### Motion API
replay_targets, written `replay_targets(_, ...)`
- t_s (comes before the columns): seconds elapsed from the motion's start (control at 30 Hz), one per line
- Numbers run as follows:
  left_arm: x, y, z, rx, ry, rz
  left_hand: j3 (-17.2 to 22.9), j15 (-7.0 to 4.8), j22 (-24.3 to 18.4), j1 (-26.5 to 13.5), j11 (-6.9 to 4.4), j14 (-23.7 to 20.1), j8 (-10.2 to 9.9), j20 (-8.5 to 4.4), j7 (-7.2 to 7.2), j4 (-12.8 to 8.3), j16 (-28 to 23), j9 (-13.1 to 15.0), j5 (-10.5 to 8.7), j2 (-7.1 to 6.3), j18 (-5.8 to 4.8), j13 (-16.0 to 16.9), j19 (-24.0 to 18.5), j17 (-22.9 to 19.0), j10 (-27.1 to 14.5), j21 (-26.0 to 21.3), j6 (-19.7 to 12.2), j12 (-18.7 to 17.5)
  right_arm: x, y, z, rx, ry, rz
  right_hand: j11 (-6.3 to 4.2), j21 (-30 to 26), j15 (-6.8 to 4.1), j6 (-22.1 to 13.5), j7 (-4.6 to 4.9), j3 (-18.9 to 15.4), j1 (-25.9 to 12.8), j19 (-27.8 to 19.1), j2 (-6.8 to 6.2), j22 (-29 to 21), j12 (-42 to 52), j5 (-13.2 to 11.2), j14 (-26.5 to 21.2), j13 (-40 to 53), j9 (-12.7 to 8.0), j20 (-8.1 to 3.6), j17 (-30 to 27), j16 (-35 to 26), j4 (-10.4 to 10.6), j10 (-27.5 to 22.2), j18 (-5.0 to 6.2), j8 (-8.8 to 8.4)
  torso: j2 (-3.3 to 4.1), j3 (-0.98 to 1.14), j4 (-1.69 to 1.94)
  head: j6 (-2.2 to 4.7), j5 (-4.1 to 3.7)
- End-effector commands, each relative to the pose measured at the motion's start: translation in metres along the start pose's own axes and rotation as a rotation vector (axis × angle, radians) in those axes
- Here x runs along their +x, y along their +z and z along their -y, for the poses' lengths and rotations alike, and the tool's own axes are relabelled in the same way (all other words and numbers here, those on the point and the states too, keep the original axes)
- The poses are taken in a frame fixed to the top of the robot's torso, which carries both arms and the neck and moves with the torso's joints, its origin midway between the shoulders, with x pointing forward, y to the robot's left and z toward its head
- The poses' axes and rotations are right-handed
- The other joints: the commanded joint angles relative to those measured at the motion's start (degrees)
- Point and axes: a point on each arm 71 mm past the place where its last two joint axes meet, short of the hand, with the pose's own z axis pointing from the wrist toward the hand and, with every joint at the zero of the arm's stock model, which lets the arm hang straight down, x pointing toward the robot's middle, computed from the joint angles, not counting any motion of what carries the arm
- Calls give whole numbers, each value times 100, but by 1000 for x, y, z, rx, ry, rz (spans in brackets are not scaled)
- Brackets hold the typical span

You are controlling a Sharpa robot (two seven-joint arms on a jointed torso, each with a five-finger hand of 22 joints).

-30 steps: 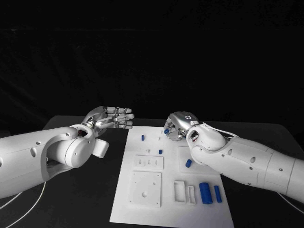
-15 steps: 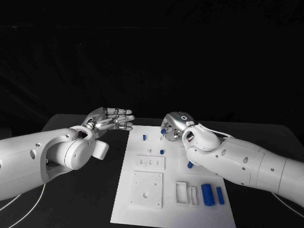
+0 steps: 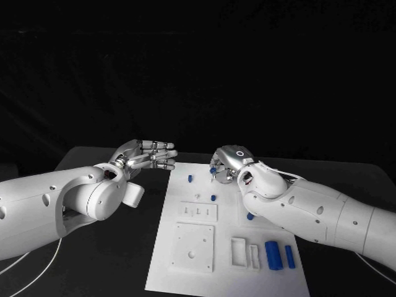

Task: Assemble the parts on the task board

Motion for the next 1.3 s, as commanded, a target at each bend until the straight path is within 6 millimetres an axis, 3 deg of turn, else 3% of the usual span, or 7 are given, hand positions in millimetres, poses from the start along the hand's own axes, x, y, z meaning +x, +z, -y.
replay_targets(0.03, 2, 1, 4, 13, 6, -5, -15, -4, -10, 30, -6, -37, 16, 22, -18, -14, -38, -7, 6, -34, 68, 9, -12, -4, -23, 19, -28, 17, -1, 0, 2, 9, -32, 17, -42, -32, -32, 49, 2, 49, 65, 160, -6, 20, 13, -22, 0, 309, 237, -45, 6, -30, 15, 75, 47, 21, 13, -2, 4, -5, 6)
replay_targets(0.17, 1, 1, 4, 14, 7, -4, -15, -4, -10, 30, -6, -37, 16, 22, -18, -14, -38, -7, 6, -34, 68, 9, -12, -4, -23, 19, -28, 17, -3, 0, 2, 10, -39, 25, -43, -45, -33, 53, 1, 59, 68, 163, -11, 32, 15, -30, 1, 311, 236, -46, 7, -30, 15, 78, 45, 20, 15, 4, 2, -14, 13)
replay_targets(0.7, 1, 1, 4, 14, 8, -3, -13, -1, -23, 29, -5, -46, 13, 27, -14, -21, -38, -9, 4, -50, 74, 9, -29, -4, -27, 56, -48, 17, -4, 0, 0, 10, -57, 17, -48, -97, -36, 69, -2, 100, 73, 186, -46, 128, 17, -55, 2, 321, 230, -51, 15, -29, 41, 86, 32, 19, 30, -6, -9, -7, 28)
replay_targets(0.97, 2, 2, 4, 14, 8, -6, -13, -1, -23, 29, -5, -46, 13, 27, -14, -21, -38, -9, 4, -50, 74, 9, -29, -4, -27, 56, -48, 17, -1, 2, -2, 9, -64, -9, -46, -134, -35, 61, 0, 86, 76, 196, -40, 162, 1, -74, 2, 304, 224, -50, 15, -34, 48, 90, 25, 21, 37, -8, 15, -27, 25)
replay_targets(1.3, 2, 3, 4, 14, 9, -6, -6, 3, -26, 31, -5, -59, 14, 29, -13, -6, -41, -9, 1, -59, 74, 10, -32, -5, -34, 58, -51, 17, 2, 4, 1, 17, -74, -39, -46, -151, -34, 63, 0, 77, 70, 199, -37, 188, -5, -53, 0, 295, 221, -50, 18, -36, 51, 94, 22, 19, 49, -10, -6, -19, 18)
